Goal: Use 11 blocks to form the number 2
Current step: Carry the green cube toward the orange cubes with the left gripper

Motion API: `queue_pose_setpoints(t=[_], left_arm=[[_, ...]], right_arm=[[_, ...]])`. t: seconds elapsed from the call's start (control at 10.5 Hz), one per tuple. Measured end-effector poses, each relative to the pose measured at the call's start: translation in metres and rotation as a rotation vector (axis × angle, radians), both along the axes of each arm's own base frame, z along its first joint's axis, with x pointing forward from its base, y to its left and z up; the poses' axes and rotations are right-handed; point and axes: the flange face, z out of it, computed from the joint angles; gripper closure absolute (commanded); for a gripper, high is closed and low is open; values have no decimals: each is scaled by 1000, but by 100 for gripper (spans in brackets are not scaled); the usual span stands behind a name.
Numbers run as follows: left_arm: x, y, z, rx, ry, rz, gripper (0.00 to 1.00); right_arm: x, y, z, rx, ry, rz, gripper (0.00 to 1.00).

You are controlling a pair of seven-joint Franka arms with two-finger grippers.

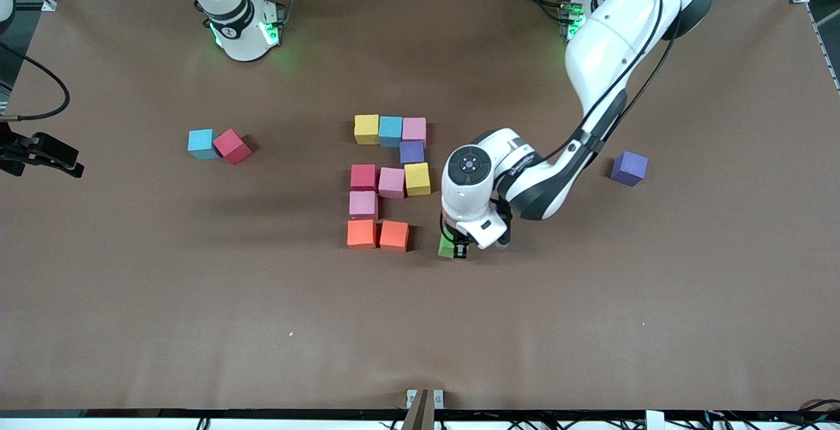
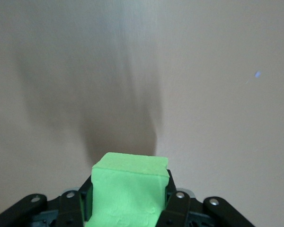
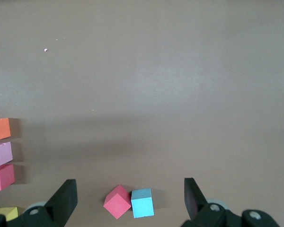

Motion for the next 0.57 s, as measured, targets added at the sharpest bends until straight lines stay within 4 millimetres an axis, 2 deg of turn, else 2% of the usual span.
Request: queue_pose_setpoints(t=[0.1,0.19,0.57], left_arm=[[-5,-8,-14,-6,8,-26,89],[-6,-13,-16,-12,7,-36,88],[-14,-29,-8,-75,39,17,86]], right_arm=[[0,0,0,0,0,0,0],[0,0,0,0,0,0,0],[0,0,0,0,0,0,0]])
